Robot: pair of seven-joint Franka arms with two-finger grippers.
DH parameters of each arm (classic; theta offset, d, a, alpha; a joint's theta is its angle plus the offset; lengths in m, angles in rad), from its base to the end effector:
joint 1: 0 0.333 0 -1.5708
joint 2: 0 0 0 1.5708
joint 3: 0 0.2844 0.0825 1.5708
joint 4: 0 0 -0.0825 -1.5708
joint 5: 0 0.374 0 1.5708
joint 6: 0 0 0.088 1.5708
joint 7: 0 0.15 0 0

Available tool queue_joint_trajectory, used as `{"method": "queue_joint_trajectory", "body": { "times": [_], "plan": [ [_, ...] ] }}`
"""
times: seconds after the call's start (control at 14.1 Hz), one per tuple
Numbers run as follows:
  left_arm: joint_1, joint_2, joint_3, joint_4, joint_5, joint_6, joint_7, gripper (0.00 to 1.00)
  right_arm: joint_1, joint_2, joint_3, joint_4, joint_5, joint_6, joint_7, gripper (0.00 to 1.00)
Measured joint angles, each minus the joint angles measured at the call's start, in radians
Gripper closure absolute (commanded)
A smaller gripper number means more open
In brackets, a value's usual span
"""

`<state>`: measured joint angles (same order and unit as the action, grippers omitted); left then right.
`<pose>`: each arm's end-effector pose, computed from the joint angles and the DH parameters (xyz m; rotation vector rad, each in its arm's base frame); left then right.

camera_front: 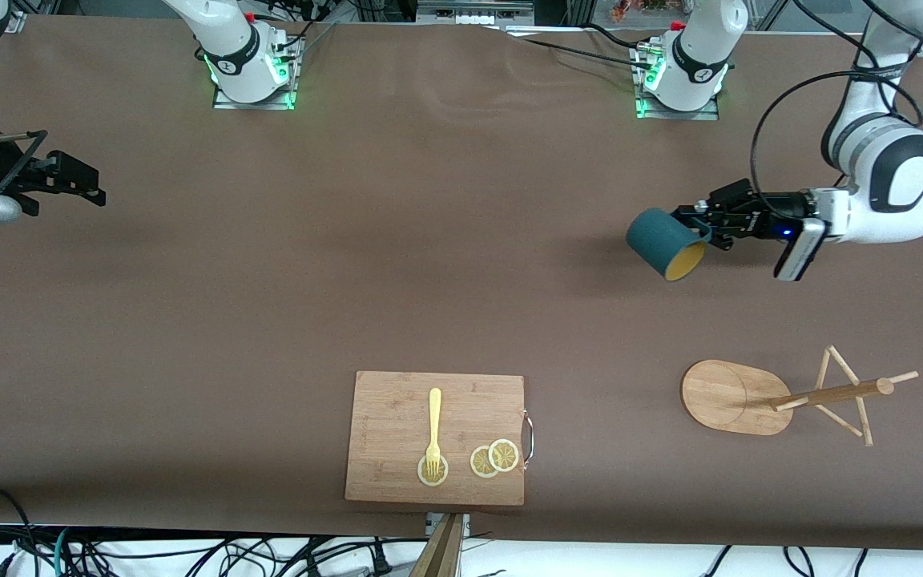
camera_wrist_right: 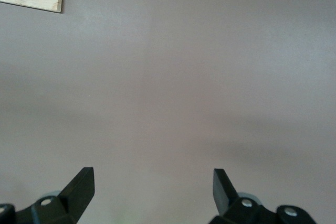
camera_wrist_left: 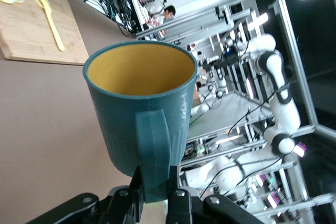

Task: Pass cup and hang on rack
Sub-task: 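Lift the mug by its handle with the left gripper toward the rack, then lower the mug handle onto a rack peg with the left gripper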

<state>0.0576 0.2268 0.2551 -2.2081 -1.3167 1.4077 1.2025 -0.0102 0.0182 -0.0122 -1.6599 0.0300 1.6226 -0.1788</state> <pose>0.4849 -0.0085 0.2811 1.6519 -0.2454 0.2338 0.5479 -0.0079 0.5032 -3.0962 -0.2389 0.0811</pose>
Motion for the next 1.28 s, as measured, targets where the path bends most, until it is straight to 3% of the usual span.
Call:
{"method": "queue_joint_trajectory", "body": {
  "times": [0.35, 0.78, 1.28],
  "plan": [
    [0.030, 0.003, 0.089, 0.027, -0.055, -0.053, -0.253, 1.00, 0.000, 0.000, 0.000, 0.000, 0.000, 0.000, 0.000, 0.00],
    [0.068, 0.055, 0.090, 0.031, -0.209, -0.053, -0.423, 1.00, 0.000, 0.000, 0.000, 0.000, 0.000, 0.000, 0.000, 0.00],
    [0.136, 0.141, 0.090, 0.142, -0.271, -0.072, -0.528, 1.00, 0.000, 0.000, 0.000, 0.000, 0.000, -0.001, 0.000, 0.00]
  ]
}}
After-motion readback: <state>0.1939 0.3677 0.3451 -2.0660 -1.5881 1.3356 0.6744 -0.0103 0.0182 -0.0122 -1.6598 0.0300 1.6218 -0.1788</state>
